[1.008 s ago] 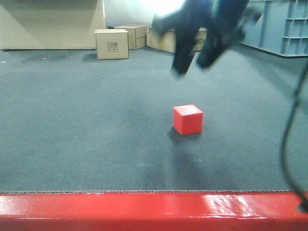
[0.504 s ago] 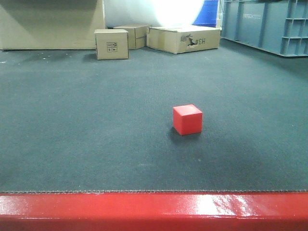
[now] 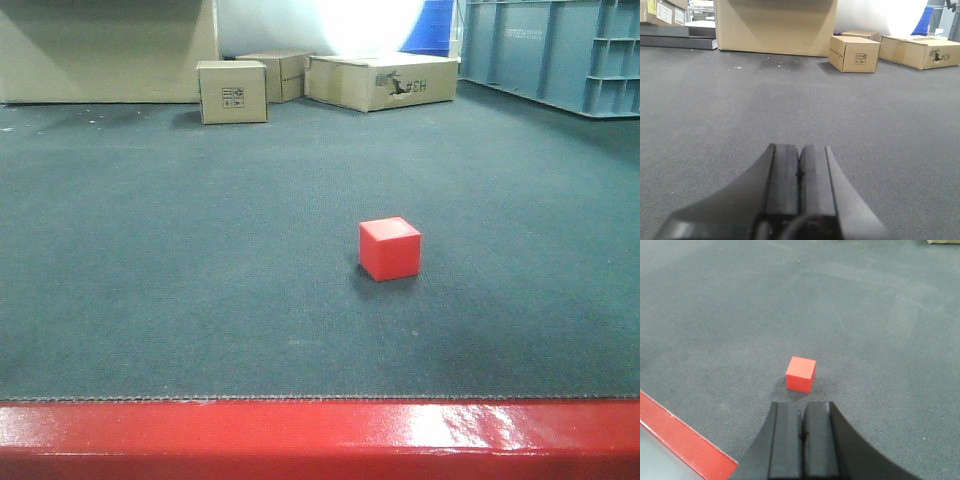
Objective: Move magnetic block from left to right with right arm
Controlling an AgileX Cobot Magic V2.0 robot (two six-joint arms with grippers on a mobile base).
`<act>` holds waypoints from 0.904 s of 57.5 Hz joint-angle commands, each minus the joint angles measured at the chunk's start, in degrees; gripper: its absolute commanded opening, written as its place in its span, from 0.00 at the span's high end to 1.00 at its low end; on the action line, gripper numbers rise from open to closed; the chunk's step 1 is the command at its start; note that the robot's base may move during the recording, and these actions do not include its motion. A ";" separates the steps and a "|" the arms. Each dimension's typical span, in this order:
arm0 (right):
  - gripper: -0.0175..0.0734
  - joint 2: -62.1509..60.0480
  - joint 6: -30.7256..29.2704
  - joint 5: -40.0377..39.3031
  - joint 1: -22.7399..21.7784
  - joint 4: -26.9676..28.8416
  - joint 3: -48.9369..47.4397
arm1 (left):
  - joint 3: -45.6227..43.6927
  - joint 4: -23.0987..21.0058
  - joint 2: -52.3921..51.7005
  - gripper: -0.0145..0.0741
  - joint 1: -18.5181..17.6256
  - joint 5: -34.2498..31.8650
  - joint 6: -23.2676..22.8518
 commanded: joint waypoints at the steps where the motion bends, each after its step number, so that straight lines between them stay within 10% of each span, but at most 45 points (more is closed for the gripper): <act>1: 0.74 -0.13 -0.16 -4.81 -0.06 -0.66 -1.55 | 0.49 -0.27 -0.58 0.98 0.09 -4.82 -0.34; 19: 0.74 -0.95 -0.16 -5.56 -2.42 -0.49 -0.84 | 0.49 -0.27 -0.58 0.98 0.09 -4.82 -0.34; 52: 0.74 -32.89 -0.16 -15.20 -35.04 0.42 24.12 | 0.49 -0.27 -0.58 0.98 0.09 -4.82 -0.34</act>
